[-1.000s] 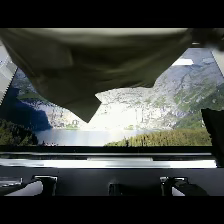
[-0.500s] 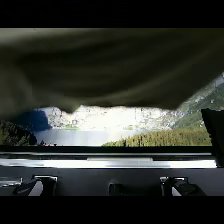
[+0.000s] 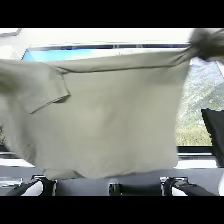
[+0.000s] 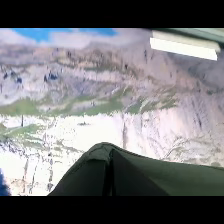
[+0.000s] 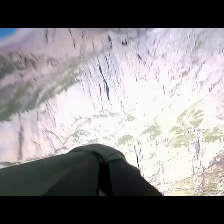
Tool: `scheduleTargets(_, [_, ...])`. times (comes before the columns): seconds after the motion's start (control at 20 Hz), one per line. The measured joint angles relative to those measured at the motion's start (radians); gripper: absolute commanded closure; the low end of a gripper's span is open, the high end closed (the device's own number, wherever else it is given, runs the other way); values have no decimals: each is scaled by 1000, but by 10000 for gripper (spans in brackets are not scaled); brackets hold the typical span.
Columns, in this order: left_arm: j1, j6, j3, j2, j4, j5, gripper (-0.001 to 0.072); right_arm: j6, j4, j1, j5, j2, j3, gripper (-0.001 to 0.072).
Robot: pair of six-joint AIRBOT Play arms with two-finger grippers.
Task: Fold the clothes and pants, and hang the long-sleeved shirts on hangers.
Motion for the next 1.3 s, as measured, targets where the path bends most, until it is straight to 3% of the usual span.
scheduleTargets(0.3, [-64,91,8,-549,-36,255,698,-101,35,0,-213,-476,-39,687])
scheduleTargets(0.45, [-80,86,134,-767,-45,319,698,-108,32,-2,-342,-613,-42,687])
scheduleTargets(0.6, [-91,77,219,-872,-51,321,698,-82,31,-15,-393,-673,-38,686])
scheduleTargets(0.8, [-95,69,256,-906,-37,190,697,-64,38,-42,-272,-693,-4,686])
scheduleTargets(1.0, [-96,6,266,-901,58,32,697,-59,64,-52,-113,-687,8,686])
scheduleTargets(1.3, [-97,-35,269,-889,129,-61,697,-21,120,-55,47,-684,11,686])
